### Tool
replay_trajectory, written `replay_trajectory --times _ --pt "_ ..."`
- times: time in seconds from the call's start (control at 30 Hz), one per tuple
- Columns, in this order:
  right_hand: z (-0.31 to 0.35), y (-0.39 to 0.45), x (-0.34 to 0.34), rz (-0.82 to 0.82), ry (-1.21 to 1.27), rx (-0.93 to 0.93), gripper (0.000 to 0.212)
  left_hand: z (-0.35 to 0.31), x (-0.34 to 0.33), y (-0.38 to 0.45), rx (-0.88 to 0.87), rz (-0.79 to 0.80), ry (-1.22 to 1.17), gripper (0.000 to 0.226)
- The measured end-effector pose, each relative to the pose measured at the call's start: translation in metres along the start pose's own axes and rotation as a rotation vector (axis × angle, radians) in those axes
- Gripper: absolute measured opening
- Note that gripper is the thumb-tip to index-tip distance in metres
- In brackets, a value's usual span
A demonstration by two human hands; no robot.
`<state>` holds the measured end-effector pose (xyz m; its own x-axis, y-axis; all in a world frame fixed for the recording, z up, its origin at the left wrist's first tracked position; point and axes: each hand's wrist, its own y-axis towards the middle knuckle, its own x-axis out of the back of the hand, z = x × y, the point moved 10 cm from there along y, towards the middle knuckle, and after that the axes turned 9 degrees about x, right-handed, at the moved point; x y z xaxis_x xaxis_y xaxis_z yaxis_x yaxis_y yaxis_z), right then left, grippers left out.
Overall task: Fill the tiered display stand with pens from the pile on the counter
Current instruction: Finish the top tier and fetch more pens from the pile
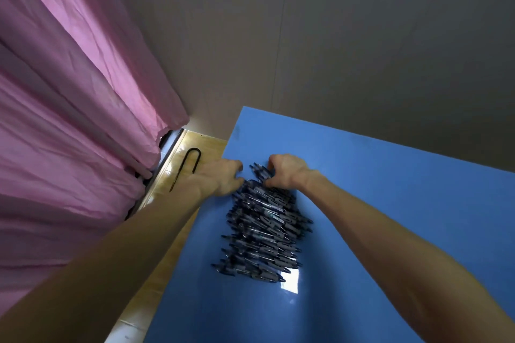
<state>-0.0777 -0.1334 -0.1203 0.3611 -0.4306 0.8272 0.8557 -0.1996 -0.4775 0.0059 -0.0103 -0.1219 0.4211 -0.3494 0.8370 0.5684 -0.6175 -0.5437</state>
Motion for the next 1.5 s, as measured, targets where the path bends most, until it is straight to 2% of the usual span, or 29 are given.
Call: replay_trajectory --times 0.27,0.43,0.6,0.8,0.9,1.1,1.33,1.5 --pt "-0.022 -0.010 0.016 0.014 -0.154 -0.099 0.040 -0.028 0.007 0.024 -0.134 0.050 0.036 0.046" --pt "-0.047 -0.019 0.021 -0.094 -0.054 -0.213 0.042 -0.049 0.011 0.034 -0.222 0.043 0.056 0.046" --pt "-0.056 -0.022 0.006 -0.101 0.037 -0.160 0.045 -0.065 0.016 0.045 -0.228 -0.042 0.091 0.049" --pt "-0.068 -0.032 0.000 -0.069 -0.006 -0.203 0.028 -0.077 0.016 0.051 -0.193 -0.117 0.008 0.050" --pt "-0.080 -0.038 -0.003 -0.058 0.020 -0.267 0.031 -0.077 0.016 0.052 -0.100 -0.123 -0.096 0.054" --pt "-0.110 -0.050 -0.008 -0.057 0.223 -0.348 0.038 -0.104 0.022 0.048 -0.002 -0.168 -0.086 0.055" --pt "-0.140 -0.058 0.003 -0.124 0.180 -0.363 0.036 -0.145 0.018 0.047 0.021 -0.175 -0.055 0.059" --pt "-0.146 -0.056 0.014 -0.168 0.138 -0.387 0.044 -0.151 0.014 0.055 0.088 -0.097 -0.217 0.054"
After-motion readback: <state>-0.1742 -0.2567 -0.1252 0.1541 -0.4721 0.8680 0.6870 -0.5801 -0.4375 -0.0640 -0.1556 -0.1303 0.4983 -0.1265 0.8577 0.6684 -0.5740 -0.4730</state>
